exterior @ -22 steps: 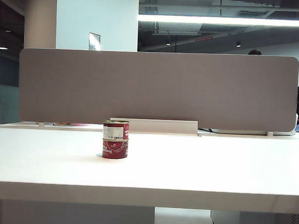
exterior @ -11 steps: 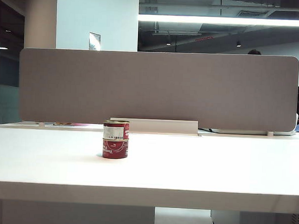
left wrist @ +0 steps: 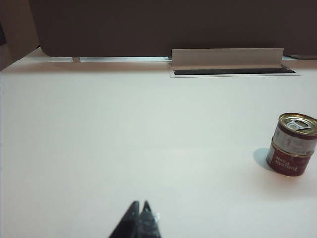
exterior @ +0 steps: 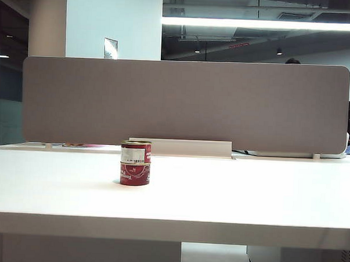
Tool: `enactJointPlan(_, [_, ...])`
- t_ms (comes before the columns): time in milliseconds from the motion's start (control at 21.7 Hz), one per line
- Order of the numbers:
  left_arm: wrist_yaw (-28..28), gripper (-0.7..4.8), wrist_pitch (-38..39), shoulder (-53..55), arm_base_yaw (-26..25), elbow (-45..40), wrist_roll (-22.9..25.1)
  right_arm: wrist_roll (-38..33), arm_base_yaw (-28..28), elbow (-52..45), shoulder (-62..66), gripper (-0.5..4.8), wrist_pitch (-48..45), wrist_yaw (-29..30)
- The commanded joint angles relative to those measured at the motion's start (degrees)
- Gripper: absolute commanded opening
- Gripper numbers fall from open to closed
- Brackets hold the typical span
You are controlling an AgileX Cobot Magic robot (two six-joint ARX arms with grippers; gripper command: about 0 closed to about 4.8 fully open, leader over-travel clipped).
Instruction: Stack a can of tomatoes on the right onto the can of tomatoes on the left.
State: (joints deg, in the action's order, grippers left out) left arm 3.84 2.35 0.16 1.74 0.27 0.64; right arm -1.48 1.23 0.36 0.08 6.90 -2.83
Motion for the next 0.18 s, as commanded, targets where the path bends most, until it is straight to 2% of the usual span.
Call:
enactJointPlan(46, [0.0,-0.06,-0.7,0.1,0.0,0.2,0.4,0.2,0.0,-0.3,-0.1,-0.05,-0.7,0.0])
enactJointPlan(184, [0.0,-0.06,-0.7,0.1,0.0,0.2,0.4,0.2,0.0,-0.3,-0.1,-0.05,-0.7,0.0])
